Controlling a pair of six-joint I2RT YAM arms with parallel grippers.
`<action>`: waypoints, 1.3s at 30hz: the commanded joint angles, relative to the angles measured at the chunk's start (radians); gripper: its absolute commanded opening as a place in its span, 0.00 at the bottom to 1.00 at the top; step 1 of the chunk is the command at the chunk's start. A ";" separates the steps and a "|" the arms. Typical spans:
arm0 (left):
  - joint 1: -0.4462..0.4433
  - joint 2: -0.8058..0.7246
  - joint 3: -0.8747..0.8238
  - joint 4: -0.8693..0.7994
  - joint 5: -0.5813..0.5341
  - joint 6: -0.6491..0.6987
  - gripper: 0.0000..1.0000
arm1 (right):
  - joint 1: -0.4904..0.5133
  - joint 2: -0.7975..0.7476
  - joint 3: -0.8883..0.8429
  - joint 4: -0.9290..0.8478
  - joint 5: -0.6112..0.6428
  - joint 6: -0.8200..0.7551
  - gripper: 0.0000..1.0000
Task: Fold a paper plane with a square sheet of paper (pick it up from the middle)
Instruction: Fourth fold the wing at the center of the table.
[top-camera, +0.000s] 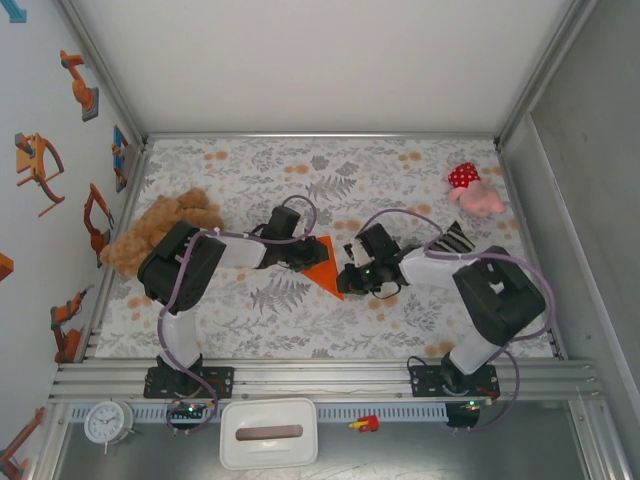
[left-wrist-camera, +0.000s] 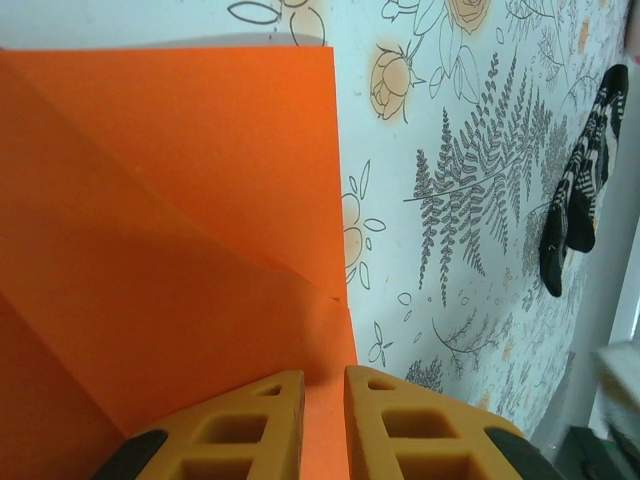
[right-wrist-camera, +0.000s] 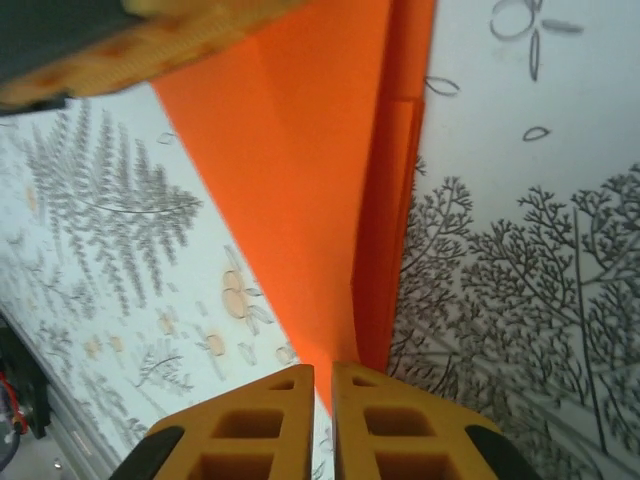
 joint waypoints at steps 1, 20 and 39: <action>0.002 0.046 -0.001 -0.078 -0.057 -0.003 0.19 | -0.003 -0.087 -0.005 0.044 0.070 0.101 0.14; -0.005 0.043 0.010 -0.116 -0.069 -0.018 0.18 | 0.031 0.102 0.013 0.227 0.062 0.264 0.01; -0.002 0.081 0.061 -0.294 -0.169 -0.027 0.16 | 0.037 0.058 -0.145 0.185 0.040 0.262 0.01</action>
